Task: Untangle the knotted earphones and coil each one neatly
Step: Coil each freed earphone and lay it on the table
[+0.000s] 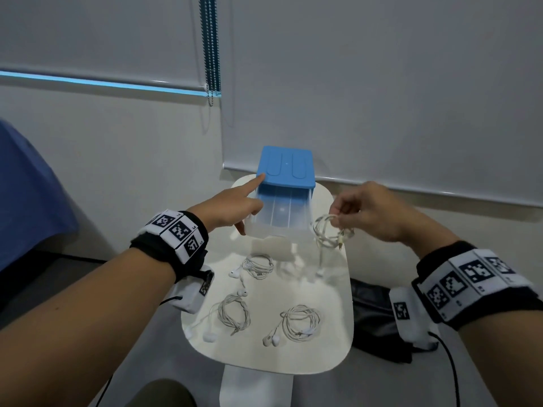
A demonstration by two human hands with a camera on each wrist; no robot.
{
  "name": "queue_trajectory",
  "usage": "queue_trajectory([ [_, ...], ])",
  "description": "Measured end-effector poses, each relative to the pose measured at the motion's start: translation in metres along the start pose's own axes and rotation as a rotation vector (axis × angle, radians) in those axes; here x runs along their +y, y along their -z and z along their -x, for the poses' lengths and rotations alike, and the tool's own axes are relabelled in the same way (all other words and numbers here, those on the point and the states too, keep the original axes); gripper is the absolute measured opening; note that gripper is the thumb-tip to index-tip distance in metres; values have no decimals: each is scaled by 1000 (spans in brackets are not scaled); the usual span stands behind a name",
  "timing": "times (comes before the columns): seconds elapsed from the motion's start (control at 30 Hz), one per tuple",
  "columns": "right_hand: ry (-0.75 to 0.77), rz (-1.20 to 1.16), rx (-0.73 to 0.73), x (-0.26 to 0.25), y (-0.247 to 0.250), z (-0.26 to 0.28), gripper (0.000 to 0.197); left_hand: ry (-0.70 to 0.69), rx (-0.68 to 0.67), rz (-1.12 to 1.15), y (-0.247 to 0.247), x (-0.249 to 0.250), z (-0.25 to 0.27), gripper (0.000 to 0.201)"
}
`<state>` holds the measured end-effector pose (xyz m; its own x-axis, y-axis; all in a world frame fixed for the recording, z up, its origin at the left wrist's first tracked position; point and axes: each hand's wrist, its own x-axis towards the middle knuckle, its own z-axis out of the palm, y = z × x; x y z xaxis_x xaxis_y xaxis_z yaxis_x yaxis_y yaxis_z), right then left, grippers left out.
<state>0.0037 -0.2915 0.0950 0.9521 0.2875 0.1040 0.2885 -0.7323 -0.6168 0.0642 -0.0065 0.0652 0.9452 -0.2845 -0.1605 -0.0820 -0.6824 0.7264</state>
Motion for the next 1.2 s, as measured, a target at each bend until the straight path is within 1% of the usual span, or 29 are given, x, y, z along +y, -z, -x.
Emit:
queue_trajectory([
  [0.13, 25, -143, 145, -33, 24, -7, 8, -4, -29, 20, 3, 1, 1, 79],
  [0.27, 13, -238, 326, -62, 34, -24, 7, 6, -66, 47, 6, 1, 0, 81],
  [0.37, -47, -269, 446, -71, 35, -43, 8, 5, -107, 59, 7, 0, 0, 86],
  [0.43, -117, -304, 474, -70, 29, -56, 10, -2, -106, 71, 8, 1, -1, 85],
  [0.5, -210, -325, 481, -62, 17, -67, 14, -8, -97, 84, 8, 3, -4, 80],
  [0.57, -296, -337, 484, -52, -1, -75, 16, -8, -103, 89, 8, 3, -5, 80],
  [0.63, -380, -292, 483, -44, -19, -79, 17, 0, -113, 93, 9, 3, -6, 83],
  [0.7, -438, -199, 456, -39, -36, -82, 18, -1, -117, 93, 11, 1, -6, 85],
  [0.8, -433, -35, 420, -36, -54, -83, 8, -2, -117, 92, 12, 1, -6, 85],
  [0.9, -390, 128, 401, -39, -64, -87, 12, -1, -117, 102, 12, 2, -5, 84],
  [1.1, -393, 427, 292, -53, -74, -94, 9, 1, -91, 125, 10, 4, -3, 82],
  [1.2, -364, 517, 259, -54, -71, -92, 7, -12, -61, 150, 8, 2, -1, 80],
])
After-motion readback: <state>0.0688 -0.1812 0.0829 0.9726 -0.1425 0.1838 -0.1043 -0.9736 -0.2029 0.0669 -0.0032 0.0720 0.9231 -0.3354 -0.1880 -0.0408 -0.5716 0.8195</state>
